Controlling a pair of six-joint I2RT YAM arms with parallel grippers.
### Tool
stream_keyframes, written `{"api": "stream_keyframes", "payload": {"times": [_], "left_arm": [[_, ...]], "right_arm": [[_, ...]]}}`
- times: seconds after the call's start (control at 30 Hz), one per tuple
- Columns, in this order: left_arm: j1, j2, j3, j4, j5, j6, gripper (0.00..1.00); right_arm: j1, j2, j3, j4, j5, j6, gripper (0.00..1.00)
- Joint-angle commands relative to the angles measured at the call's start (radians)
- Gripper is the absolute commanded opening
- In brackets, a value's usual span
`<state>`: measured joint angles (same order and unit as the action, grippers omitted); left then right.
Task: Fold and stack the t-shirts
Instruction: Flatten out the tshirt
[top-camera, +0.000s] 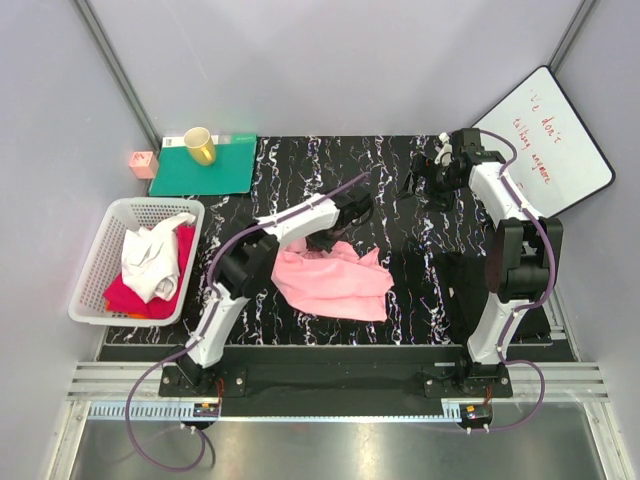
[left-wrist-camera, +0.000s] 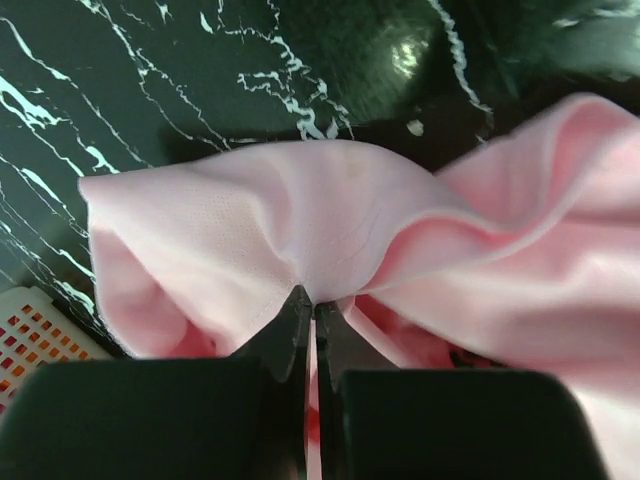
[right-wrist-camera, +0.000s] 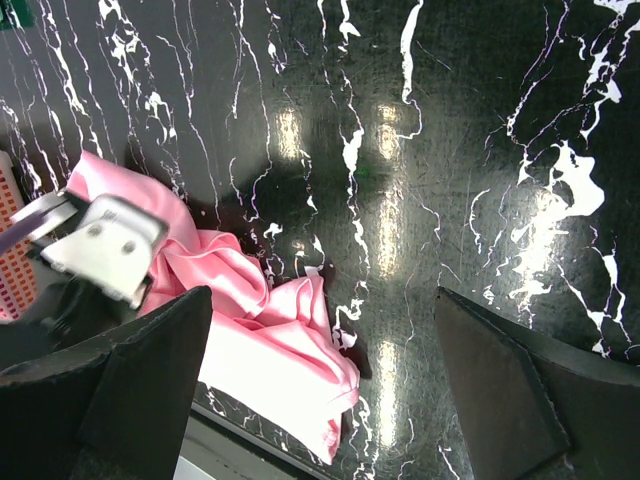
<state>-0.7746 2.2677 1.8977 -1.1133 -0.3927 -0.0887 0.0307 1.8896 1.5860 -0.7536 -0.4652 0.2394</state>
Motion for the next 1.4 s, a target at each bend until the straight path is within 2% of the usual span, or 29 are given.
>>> {"api": "stream_keyframes", "payload": {"times": [0.0,0.1,0.23,0.33,0.4,0.53,0.67,0.8,0.83,0.9,1.13,1.37], "left_arm": [[0.008,-0.040,0.057,-0.008,-0.161,-0.058,0.00],[0.012,-0.135,0.070,0.000,-0.234,-0.127,0.00],[0.058,-0.292,0.051,0.013,-0.249,-0.281,0.00],[0.155,-0.452,-0.031,0.027,-0.210,-0.382,0.00],[0.242,-0.505,-0.104,0.030,-0.169,-0.428,0.00],[0.343,-0.603,-0.205,0.021,-0.097,-0.444,0.00],[0.368,-0.635,-0.299,-0.040,-0.077,-0.479,0.00],[0.368,-0.672,-0.419,-0.056,-0.028,-0.539,0.00],[0.368,-0.686,-0.443,-0.056,-0.018,-0.546,0.00],[0.368,-0.697,-0.505,-0.056,0.001,-0.562,0.00],[0.368,-0.718,-0.580,-0.054,0.014,-0.562,0.00],[0.363,-0.679,-0.577,-0.051,0.018,-0.557,0.00]], "right_arm": [[0.000,-0.033,0.049,-0.019,-0.023,-0.022,1.00],[-0.002,-0.049,0.039,-0.021,-0.023,-0.028,1.00],[-0.002,-0.067,0.019,-0.020,-0.038,-0.032,1.00],[0.000,-0.079,0.003,-0.018,-0.064,-0.032,1.00],[0.006,-0.087,-0.014,-0.013,-0.082,-0.034,1.00],[0.041,-0.099,-0.052,-0.003,-0.128,-0.031,1.00],[0.093,-0.078,-0.095,-0.001,-0.184,-0.029,0.94],[0.153,-0.049,-0.144,-0.006,-0.231,-0.028,0.82],[0.159,-0.040,-0.155,-0.007,-0.236,-0.023,0.72],[0.173,-0.014,-0.184,-0.013,-0.257,-0.014,0.65],[0.179,0.058,-0.264,-0.053,-0.273,-0.035,0.64],[0.201,0.115,-0.204,-0.052,-0.319,-0.017,0.67]]}}
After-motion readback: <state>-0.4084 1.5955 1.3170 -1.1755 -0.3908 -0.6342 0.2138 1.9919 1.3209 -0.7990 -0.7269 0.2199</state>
